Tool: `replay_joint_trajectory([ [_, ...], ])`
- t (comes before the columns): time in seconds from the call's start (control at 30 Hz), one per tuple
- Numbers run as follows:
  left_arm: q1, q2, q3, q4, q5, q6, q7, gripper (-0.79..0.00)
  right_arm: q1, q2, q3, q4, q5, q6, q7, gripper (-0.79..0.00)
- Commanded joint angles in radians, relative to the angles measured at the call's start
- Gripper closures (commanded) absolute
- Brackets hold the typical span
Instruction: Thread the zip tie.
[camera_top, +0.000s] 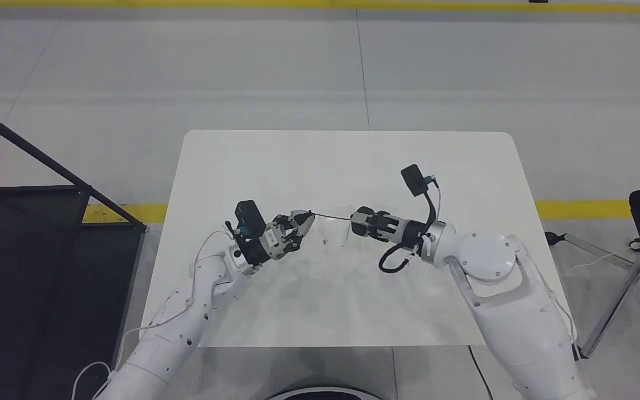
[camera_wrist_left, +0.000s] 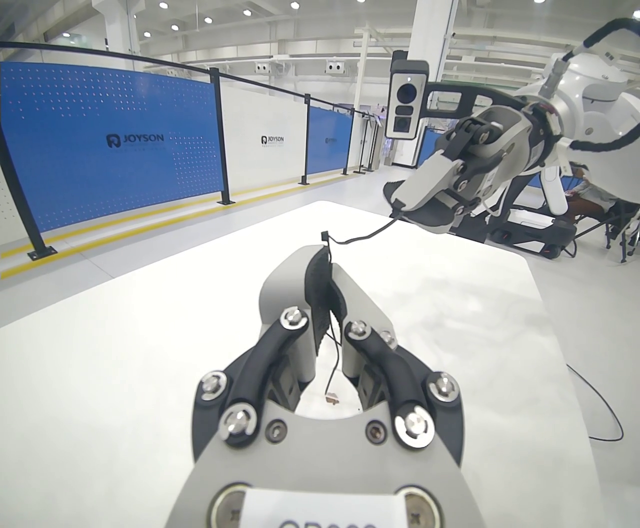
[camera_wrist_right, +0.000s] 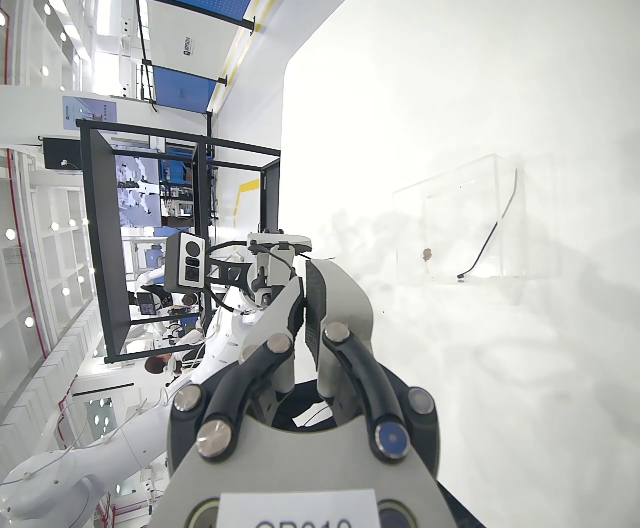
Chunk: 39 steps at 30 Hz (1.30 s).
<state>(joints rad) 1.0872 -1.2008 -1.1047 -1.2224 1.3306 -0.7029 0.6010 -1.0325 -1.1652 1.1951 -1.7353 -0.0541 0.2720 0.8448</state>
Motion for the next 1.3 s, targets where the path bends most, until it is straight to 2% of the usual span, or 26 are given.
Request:
replay_joint_trajectory([
  [0.0, 0.0, 0.0, 0.0, 0.0, 0.001, 0.002, 0.0, 0.0, 0.001, 0.0, 0.0, 0.001, 0.004, 0.001, -0.001, 0.0],
  [0.3, 0.0, -0.001, -0.001, 0.0, 0.0, 0.009, 0.001, 0.0, 0.003, 0.003, 0.003, 0.003, 0.014, 0.002, 0.001, 0.0],
  [0.57, 0.011, -0.001, -0.009, -0.013, 0.043, 0.088, 0.032, 0.0, -0.016, 0.009, 0.006, -0.03, -0.01, 0.041, -0.005, 0.0],
  [0.83, 0.057, 0.005, -0.036, -0.051, 0.07, 0.154, 0.078, 0.0, -0.034, 0.011, 0.01, -0.089, -0.005, 0.089, -0.019, 0.0],
  [1.27, 0.057, 0.005, -0.036, -0.051, 0.07, 0.154, 0.078, 0.0, -0.034, 0.011, 0.01, -0.089, -0.005, 0.089, -0.019, 0.0],
])
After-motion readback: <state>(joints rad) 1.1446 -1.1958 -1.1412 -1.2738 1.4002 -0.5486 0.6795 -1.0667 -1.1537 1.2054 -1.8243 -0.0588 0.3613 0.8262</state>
